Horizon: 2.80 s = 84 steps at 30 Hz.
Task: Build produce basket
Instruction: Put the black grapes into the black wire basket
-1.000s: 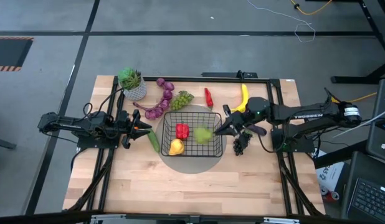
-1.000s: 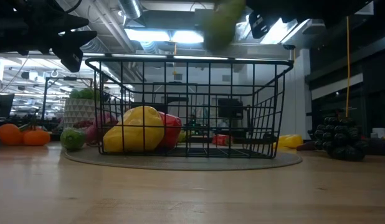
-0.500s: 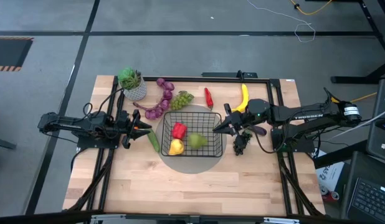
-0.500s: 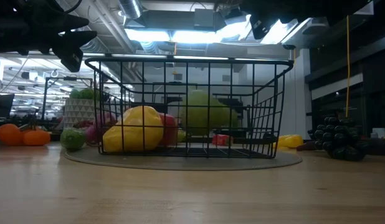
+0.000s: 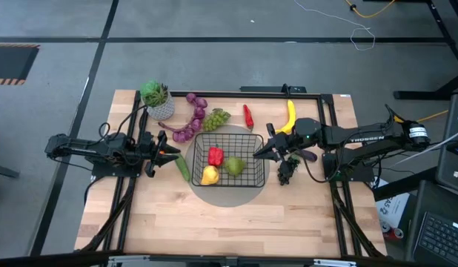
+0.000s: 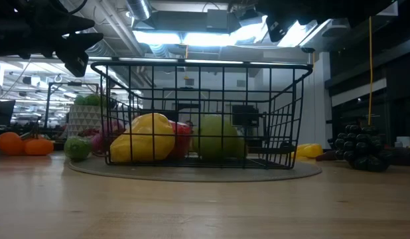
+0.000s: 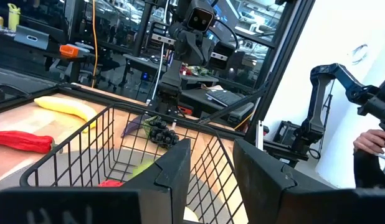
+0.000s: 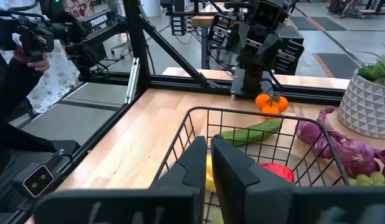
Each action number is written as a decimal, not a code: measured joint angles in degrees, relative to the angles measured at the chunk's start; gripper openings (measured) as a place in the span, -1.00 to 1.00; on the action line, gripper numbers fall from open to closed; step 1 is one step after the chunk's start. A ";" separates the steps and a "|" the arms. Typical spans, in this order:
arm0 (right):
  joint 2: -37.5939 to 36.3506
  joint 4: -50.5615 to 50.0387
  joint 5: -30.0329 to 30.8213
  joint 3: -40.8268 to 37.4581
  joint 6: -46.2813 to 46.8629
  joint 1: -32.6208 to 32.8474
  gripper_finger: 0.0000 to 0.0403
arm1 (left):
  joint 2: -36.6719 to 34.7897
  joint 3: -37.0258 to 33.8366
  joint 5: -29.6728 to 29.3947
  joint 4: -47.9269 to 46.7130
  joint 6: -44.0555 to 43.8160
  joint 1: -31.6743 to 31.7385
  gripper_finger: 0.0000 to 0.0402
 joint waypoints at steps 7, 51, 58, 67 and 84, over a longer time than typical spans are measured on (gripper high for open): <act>0.00 0.00 -0.04 0.00 0.83 -0.04 -0.86 | 0.00 -0.01 0.00 0.00 0.00 0.00 -0.43; -23.06 -46.44 38.46 5.36 6.10 2.80 -0.30 | 0.00 0.00 0.00 -0.02 0.00 0.00 -0.43; -22.15 -48.59 23.43 1.19 20.48 2.81 -0.30 | 0.02 -0.01 0.00 -0.02 0.00 0.00 -0.43; -20.67 -51.98 17.39 -3.89 30.45 2.82 -0.30 | 0.02 -0.01 0.02 0.01 0.00 0.00 -0.43; -10.34 -53.62 20.89 -8.70 54.71 2.80 -0.30 | 0.01 0.00 0.00 0.07 -0.01 -0.01 -0.43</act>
